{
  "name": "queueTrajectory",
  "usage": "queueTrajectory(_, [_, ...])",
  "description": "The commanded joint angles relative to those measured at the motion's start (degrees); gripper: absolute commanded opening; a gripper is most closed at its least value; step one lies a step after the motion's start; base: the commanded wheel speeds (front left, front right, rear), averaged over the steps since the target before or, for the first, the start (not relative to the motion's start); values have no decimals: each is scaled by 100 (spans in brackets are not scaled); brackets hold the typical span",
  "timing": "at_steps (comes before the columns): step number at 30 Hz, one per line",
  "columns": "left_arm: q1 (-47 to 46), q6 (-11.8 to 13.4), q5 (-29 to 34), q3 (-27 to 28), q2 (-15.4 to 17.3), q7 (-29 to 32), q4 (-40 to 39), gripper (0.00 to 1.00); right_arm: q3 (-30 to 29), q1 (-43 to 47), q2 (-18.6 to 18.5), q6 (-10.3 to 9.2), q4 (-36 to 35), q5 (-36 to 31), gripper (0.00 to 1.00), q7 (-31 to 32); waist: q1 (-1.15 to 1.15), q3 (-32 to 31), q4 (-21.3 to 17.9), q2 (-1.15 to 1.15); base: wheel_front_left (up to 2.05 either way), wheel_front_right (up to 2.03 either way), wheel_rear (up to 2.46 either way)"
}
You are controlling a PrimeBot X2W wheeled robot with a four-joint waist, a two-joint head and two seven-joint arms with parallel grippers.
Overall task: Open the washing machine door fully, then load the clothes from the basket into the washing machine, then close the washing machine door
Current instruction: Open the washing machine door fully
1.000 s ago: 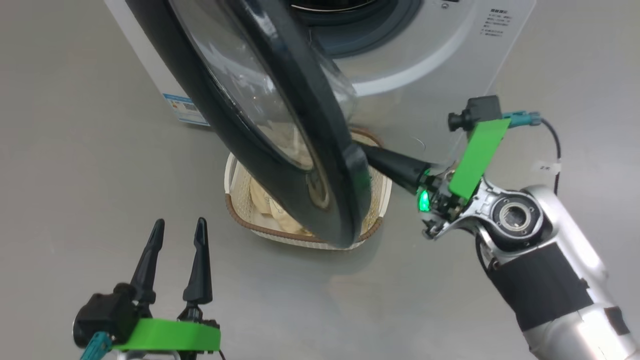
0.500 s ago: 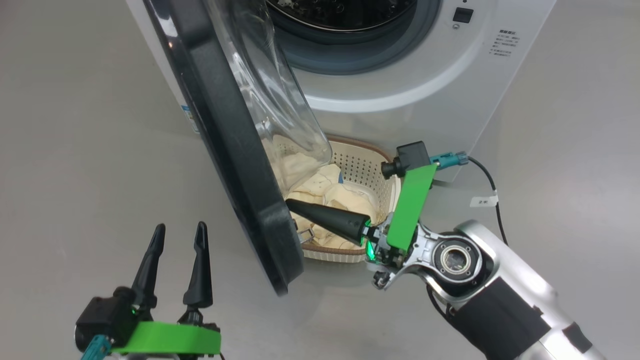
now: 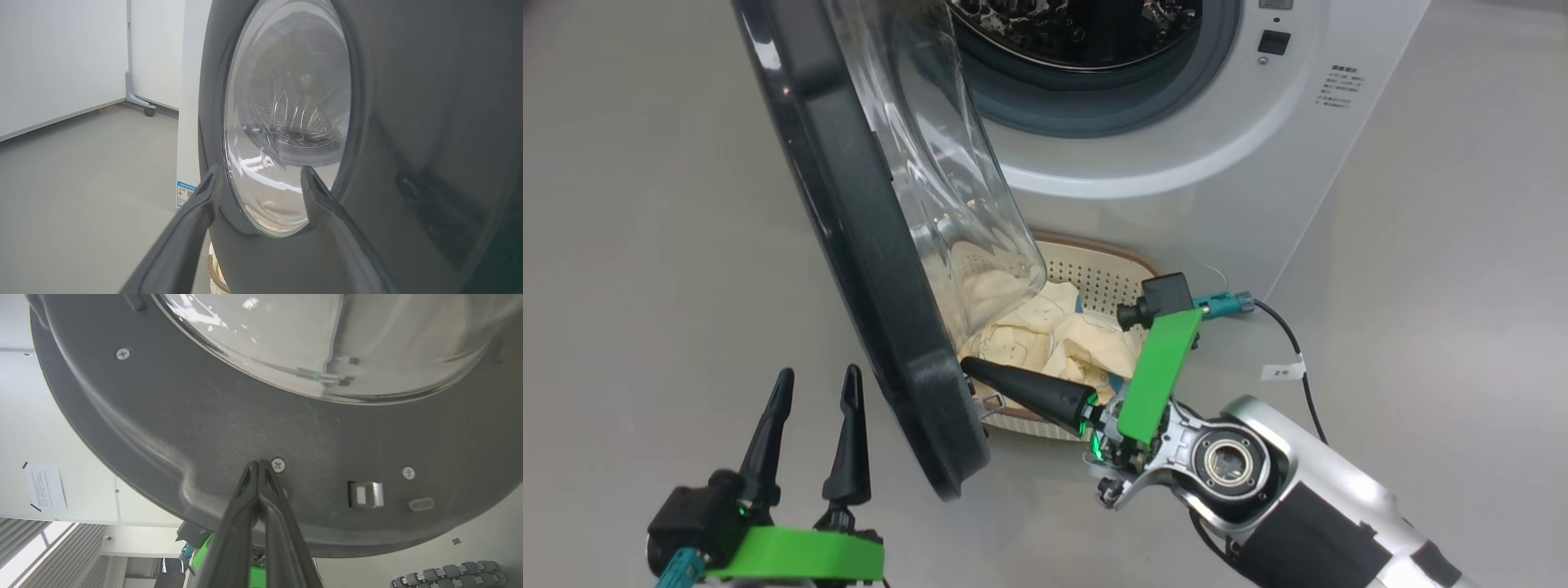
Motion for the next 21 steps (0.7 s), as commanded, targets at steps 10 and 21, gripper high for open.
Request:
queueTrajectory(10, [40, 3, 24, 282, 28, -54, -142, 100, -100, -201, 83, -15, -121, -861, 31, -553, 0, -187, -234, 0, 0, 0, 0])
queueTrajectory(21, [170, 3, 150, 406, 100, -54, -83, 100, 777, -313, -1297, -15, 152, -3389, 100, -3378, 0, -385, -508, 0, 0, 0, 0])
